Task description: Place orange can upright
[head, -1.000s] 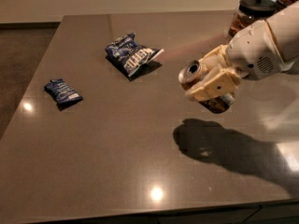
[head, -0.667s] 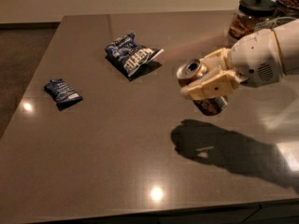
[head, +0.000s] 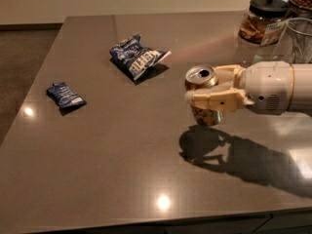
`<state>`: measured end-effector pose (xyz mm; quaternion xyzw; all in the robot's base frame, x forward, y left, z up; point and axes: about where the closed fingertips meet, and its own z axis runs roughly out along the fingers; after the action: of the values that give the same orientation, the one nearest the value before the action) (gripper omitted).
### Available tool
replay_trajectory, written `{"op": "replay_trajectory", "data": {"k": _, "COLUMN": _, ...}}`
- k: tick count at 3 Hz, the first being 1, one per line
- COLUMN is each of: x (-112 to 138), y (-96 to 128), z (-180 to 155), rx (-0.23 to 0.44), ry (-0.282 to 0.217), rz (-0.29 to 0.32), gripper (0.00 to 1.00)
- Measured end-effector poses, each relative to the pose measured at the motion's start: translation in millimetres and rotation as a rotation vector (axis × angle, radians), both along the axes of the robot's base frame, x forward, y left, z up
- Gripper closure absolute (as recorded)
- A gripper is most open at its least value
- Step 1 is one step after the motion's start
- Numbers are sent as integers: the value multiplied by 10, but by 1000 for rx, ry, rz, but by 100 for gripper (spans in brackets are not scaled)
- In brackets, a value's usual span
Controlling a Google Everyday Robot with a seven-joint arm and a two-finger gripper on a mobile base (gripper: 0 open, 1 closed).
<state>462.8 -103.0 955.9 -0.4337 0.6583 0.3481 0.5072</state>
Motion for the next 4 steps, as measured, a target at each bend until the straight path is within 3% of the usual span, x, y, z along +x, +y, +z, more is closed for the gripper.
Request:
{"op": "replay_trajectory", "data": {"k": 1, "x": -14, "y": -41, "z": -51, "rx": 79, "ry": -51, "rz": -33, "gripper": 100}}
{"op": "replay_trajectory", "data": {"k": 3, "x": -68, "y": -102, "z": -252, "rx": 204, "ry": -84, "rz": -70, "gripper": 98}}
{"op": "replay_trajectory", "data": {"k": 4, "x": -87, "y": -122, "z": -307, "rx": 222, "ry": -91, "rz": -87, "gripper": 76}}
